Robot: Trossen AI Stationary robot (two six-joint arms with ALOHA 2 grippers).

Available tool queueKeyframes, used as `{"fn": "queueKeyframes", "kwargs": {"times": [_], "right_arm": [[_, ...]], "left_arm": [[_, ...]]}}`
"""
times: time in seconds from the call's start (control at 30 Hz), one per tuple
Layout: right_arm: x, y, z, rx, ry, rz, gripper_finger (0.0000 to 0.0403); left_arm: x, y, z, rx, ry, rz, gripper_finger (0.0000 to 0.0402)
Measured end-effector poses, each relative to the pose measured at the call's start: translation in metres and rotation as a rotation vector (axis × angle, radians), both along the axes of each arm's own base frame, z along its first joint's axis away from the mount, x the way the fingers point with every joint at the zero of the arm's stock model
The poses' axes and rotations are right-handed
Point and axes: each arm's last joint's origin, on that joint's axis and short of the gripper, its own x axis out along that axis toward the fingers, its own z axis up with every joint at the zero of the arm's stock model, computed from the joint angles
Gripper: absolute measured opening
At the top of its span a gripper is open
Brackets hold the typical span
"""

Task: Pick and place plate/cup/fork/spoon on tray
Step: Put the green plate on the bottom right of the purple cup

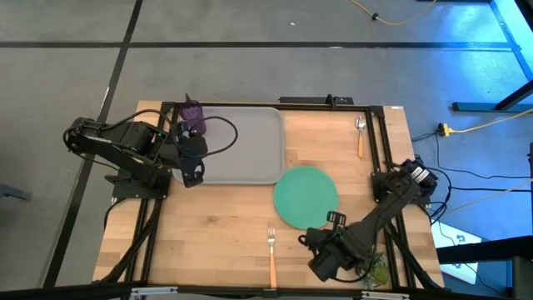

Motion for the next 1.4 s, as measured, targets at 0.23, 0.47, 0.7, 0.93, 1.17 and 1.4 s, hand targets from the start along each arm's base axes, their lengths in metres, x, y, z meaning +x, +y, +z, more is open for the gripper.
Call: {"fn": "queueKeyframes", "kwargs": {"times": [0.23,0.47,0.7,0.93,1.17,1.4], "right_arm": [[0.009,-0.004,-0.009,0.045,0.086,0.137,0.0031],[0.014,-0.003,-0.017,-0.073,0.053,0.353,0.008],[0.013,-0.009,-0.037,-0.199,0.013,0.342,0.0089],[0.01,-0.012,-0.065,-0.217,-0.014,0.316,0.0089],[0.007,-0.015,-0.08,-0.212,-0.018,0.296,0.009],[0.002,-0.019,-0.094,-0.217,-0.007,0.291,0.009]], "left_arm": [[0.0,0.0,0.0,0.001,0.001,-0.002,0.005],[0.0,0.0,0.0,0.001,0.001,-0.002,0.005],[0.0,0.0,0.0,0.001,0.001,-0.002,0.005],[0.0,0.0,0.0,0.001,0.001,-0.002,0.005],[0.0,0.0,0.0,0.001,0.0,-0.001,0.005],[0.0,0.0,0.0,0.003,0.0,0.0,0.005]]}}
